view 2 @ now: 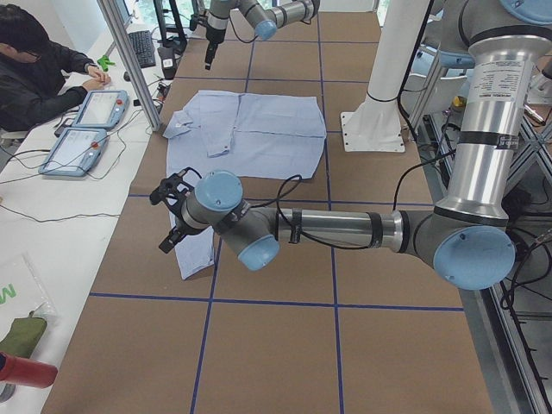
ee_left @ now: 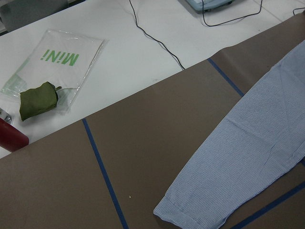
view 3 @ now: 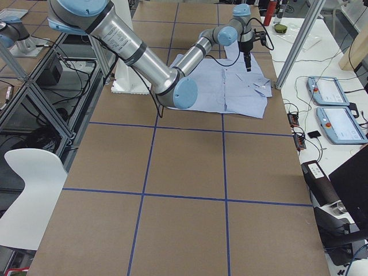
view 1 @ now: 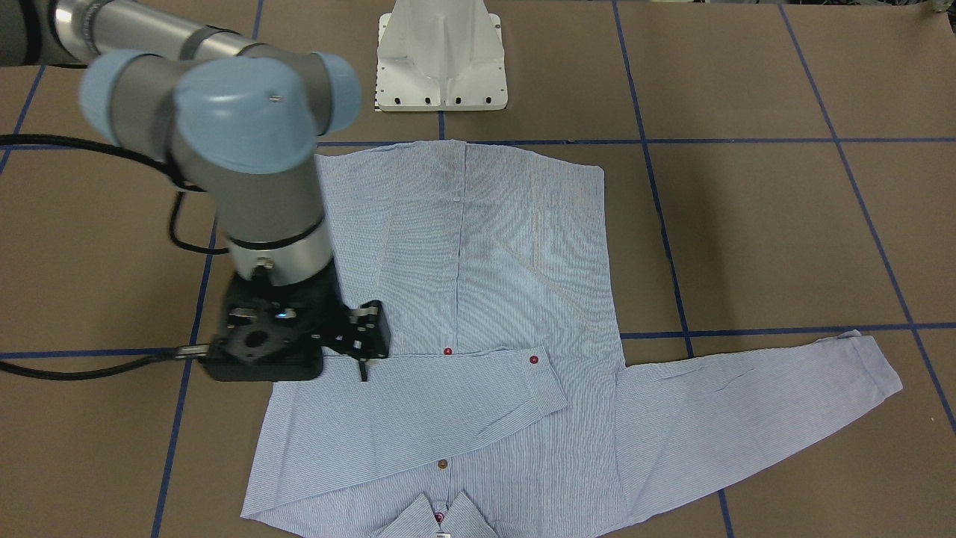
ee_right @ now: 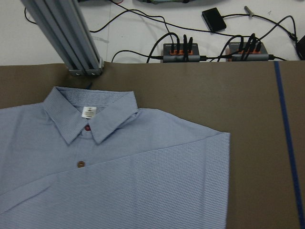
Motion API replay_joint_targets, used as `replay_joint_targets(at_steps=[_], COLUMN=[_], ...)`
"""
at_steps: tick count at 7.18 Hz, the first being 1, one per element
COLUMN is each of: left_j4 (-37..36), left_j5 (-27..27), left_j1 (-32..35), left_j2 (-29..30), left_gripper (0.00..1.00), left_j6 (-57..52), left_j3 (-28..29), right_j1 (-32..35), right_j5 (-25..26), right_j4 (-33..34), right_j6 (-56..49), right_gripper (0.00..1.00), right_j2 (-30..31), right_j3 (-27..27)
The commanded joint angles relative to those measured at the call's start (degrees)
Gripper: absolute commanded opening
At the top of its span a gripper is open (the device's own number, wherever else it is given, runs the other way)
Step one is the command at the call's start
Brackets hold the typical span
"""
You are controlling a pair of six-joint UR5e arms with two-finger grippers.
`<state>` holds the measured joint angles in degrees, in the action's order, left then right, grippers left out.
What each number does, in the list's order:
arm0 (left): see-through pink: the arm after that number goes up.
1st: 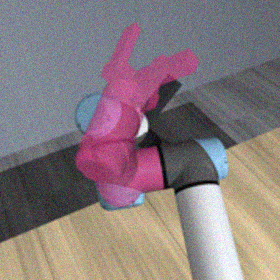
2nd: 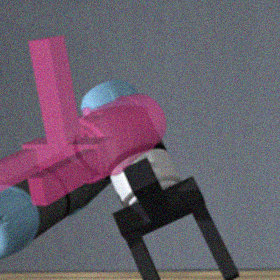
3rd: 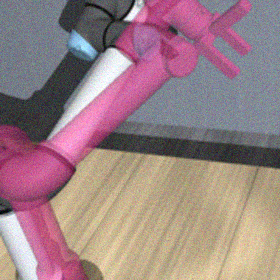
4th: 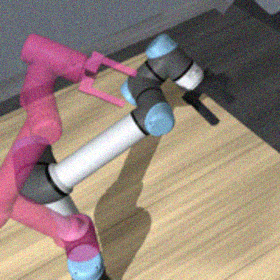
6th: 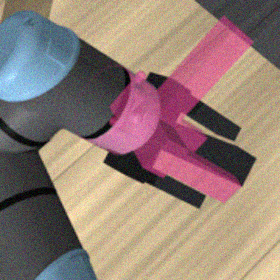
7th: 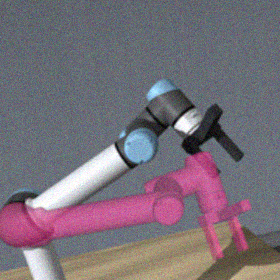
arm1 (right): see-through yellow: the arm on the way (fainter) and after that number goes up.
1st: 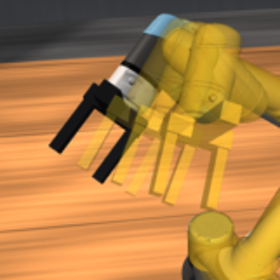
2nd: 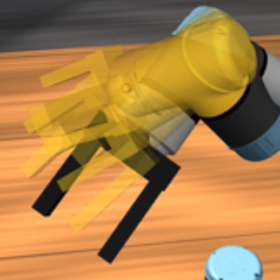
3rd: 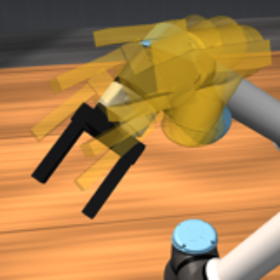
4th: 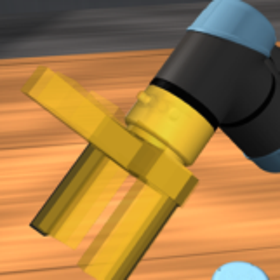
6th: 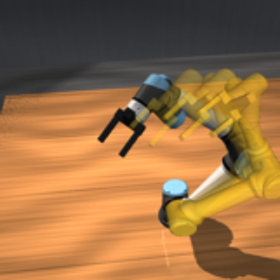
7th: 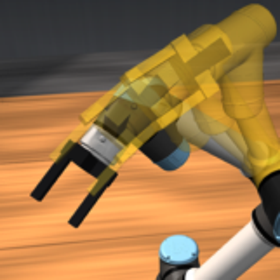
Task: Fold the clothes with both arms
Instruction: 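Release the sleeve and raise the right gripper away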
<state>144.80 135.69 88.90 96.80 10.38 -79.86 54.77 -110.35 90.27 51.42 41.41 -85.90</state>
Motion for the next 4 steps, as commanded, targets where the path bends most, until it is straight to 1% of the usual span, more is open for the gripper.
replay_joint_targets(at_steps=[1,2,3,4], left_j4=[15.29,18.73,21.47,25.84], left_j5=[-7.48,-13.63,-15.87,-18.85], left_j1=[-5.98,-11.24,-14.60,-17.59], left_j2=[0.06,0.06,0.58,0.93], left_gripper=[1.00,1.00,1.00,1.00], left_j6=[13.97,20.84,27.61,32.29], left_j3=[9.61,11.20,13.83,16.29], right_j1=[9.78,13.92,18.14,21.66], right_j5=[-9.49,-13.37,-17.32,-20.23], right_j4=[-0.18,-0.27,-0.27,-0.27], right_j6=[-14.09,-21.54,-27.54,-32.90], right_gripper=[1.00,1.00,1.00,1.00], right_j2=[14.53,19.36,22.80,25.36], right_j3=[-12.23,-14.27,-14.82,-14.82])
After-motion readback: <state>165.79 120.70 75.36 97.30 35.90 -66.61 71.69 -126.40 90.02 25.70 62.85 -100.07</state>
